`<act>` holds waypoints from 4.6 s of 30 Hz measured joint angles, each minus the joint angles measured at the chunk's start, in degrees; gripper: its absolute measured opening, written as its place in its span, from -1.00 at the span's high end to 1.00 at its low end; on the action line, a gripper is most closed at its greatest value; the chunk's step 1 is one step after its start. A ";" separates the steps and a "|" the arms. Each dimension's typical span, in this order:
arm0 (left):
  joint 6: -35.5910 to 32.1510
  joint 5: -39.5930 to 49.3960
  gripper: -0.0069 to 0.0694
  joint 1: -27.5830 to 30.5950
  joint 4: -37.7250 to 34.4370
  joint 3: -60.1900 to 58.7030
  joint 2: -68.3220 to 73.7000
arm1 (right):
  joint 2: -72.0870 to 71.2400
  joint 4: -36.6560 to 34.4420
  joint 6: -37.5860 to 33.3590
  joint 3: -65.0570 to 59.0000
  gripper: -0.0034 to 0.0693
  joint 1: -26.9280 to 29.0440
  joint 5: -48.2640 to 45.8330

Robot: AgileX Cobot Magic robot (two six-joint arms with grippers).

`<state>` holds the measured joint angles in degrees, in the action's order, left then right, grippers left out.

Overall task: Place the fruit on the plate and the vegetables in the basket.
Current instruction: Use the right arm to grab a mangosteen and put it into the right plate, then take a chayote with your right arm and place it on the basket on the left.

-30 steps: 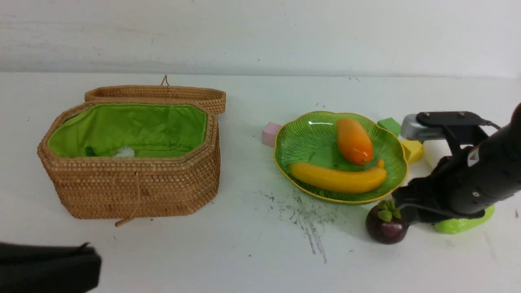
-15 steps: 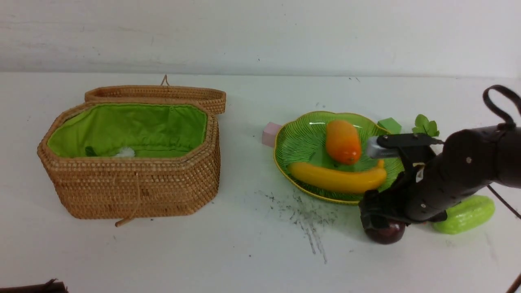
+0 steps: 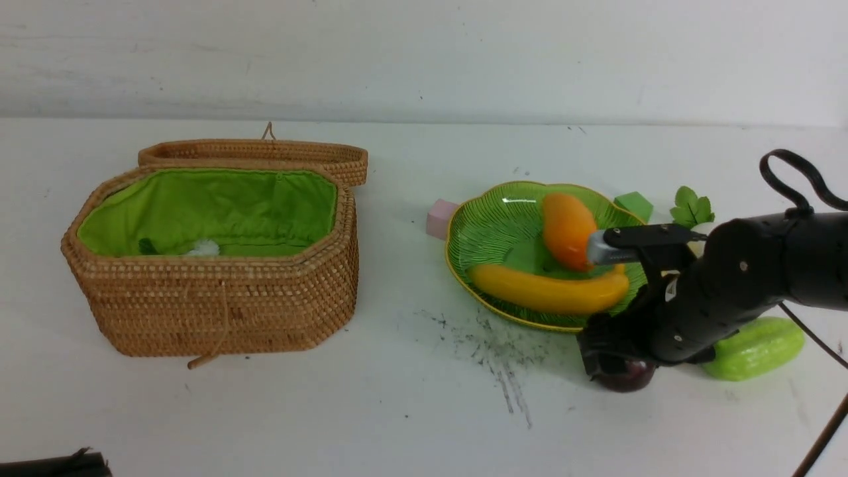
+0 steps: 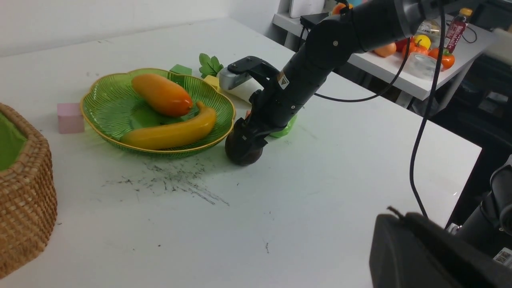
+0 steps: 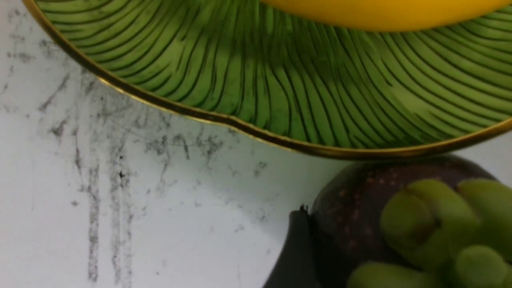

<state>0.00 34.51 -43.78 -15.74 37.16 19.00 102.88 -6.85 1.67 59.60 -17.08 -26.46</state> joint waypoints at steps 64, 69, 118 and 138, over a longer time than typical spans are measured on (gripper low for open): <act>0.00 -2.36 0.85 0.00 7.07 0.00 0.00 | -15.96 -3.17 12.71 2.61 0.26 25.97 -25.59; 0.00 -1.77 0.85 0.00 7.07 0.00 0.00 | -8.34 -8.02 13.25 3.24 -0.69 26.28 -16.87; 40.96 8.43 0.84 0.00 46.52 0.56 0.00 | 0.98 -21.07 -18.64 40.53 -0.38 -19.68 1.06; 41.75 9.22 0.82 0.00 45.44 0.62 0.00 | 19.26 -16.62 -25.15 61.38 -0.74 -24.35 -5.07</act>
<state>41.75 43.73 -43.78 29.69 37.78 19.00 122.14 -23.47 -23.48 120.98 -41.44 -31.54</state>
